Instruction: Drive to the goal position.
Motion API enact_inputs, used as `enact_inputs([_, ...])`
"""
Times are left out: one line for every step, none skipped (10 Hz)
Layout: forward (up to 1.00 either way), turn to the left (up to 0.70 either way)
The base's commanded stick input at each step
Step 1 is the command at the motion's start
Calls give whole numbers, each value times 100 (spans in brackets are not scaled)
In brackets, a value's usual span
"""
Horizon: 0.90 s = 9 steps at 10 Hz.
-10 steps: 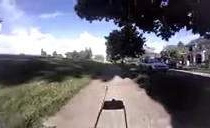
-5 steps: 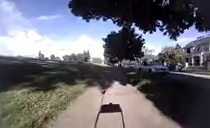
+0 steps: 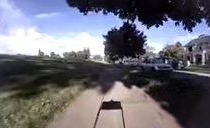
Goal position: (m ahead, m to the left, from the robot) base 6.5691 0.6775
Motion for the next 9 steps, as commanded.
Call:
enact_inputs([100, 0])
enact_inputs([100, 0])
enact_inputs([100, 0])
enact_inputs([100, 0])
enact_inputs([100, 0])
enact_inputs([100, 0])
enact_inputs([100, 0])
enact_inputs([100, 0])
enact_inputs([100, 0])
